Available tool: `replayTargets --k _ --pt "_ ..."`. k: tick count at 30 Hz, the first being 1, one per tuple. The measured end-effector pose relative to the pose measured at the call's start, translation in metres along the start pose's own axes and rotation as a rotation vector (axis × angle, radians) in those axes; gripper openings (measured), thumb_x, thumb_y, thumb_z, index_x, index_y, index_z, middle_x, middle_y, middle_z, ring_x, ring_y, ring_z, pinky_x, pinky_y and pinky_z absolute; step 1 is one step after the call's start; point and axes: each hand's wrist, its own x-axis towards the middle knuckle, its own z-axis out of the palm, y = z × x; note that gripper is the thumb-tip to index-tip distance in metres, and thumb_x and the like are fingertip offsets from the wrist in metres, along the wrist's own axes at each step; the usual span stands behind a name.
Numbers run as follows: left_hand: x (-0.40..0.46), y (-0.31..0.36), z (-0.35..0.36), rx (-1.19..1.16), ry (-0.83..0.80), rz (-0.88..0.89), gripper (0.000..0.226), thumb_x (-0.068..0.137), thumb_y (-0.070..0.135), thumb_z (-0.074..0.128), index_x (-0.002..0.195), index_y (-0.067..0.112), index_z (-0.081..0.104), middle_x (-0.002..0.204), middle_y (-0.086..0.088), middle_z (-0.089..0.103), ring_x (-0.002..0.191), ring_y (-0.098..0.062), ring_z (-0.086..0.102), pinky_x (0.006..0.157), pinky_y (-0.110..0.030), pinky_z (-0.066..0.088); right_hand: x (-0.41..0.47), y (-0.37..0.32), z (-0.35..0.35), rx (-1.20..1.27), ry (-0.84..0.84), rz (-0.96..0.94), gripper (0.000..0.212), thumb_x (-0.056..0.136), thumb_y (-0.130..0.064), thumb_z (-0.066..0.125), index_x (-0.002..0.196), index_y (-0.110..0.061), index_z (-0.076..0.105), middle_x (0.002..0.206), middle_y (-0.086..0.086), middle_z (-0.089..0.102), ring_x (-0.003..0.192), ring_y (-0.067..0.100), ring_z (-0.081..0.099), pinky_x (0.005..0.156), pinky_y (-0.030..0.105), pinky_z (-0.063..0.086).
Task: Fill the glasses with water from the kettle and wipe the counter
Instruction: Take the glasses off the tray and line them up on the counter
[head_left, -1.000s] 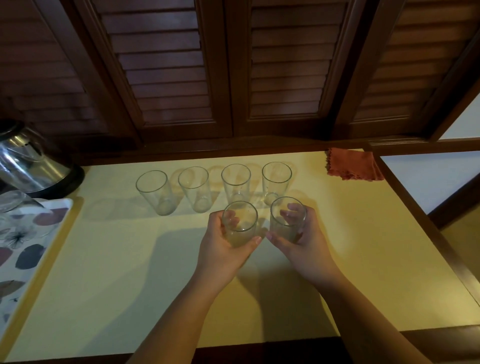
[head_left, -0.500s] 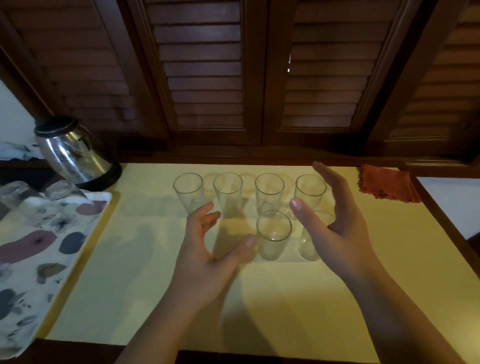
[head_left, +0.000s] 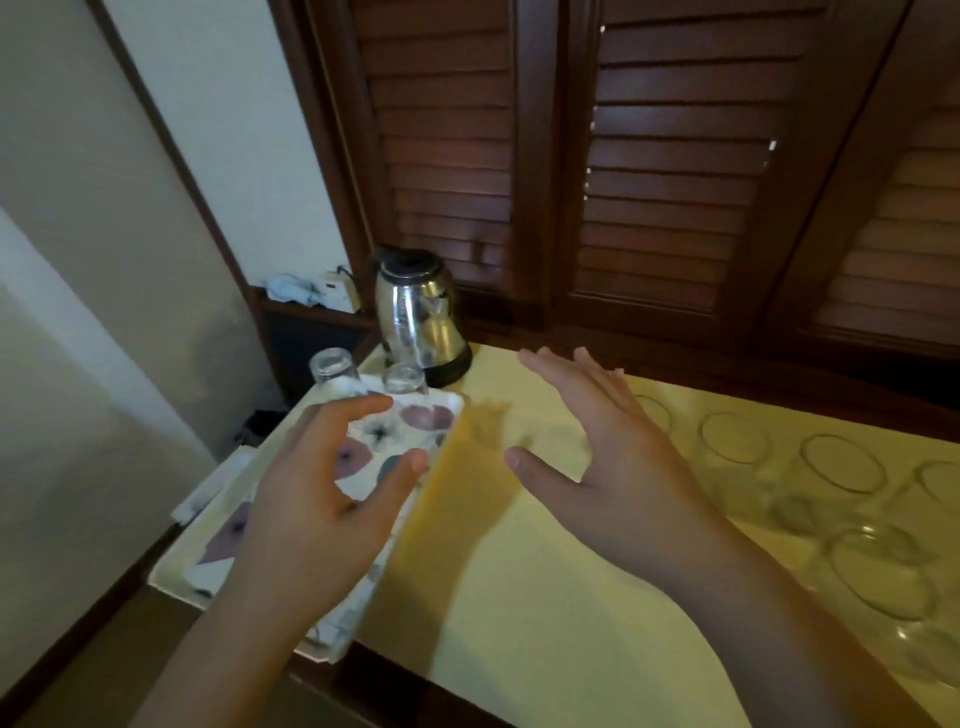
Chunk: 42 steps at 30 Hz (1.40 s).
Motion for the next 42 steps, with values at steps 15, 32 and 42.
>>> replayTargets --k 15,32,42 --pt "0.139 -0.148 -0.044 0.513 -0.409 0.315 0.076 0.097 0.048 0.069 0.163 0.037 0.032 0.169 0.010 0.033 0.161 -0.023 0.019 0.128 -0.040 0.021 0.132 -0.035 0.164 -0.548 -0.223 -0.133 0.084 0.102 -0.024 0.067 0.171 -0.016 0.020 0.181 -0.001 0.008 0.168 0.020 -0.001 0.130 0.036 -0.005" --pt "0.205 -0.169 0.019 1.215 -0.617 0.857 0.059 0.104 0.021 0.060 0.159 0.020 0.039 0.167 -0.019 0.027 0.157 -0.040 0.019 0.130 -0.049 0.018 0.176 -0.037 0.202 -1.437 -0.381 -0.249 0.045 0.106 -0.028 0.060 0.149 -0.014 0.060 0.152 0.022 0.045 0.146 0.051 0.036 0.116 0.083 0.025" --pt "0.208 -0.172 0.023 1.213 -0.579 0.794 0.055 0.100 0.022 0.064 0.152 0.021 0.050 0.149 -0.011 0.042 0.140 -0.033 0.038 0.119 -0.044 0.033 0.170 -0.030 0.195 -1.242 -0.320 -0.177 0.038 0.102 -0.020 0.065 0.139 -0.011 0.063 0.143 0.016 0.049 0.142 0.041 0.043 0.102 0.046 0.049"
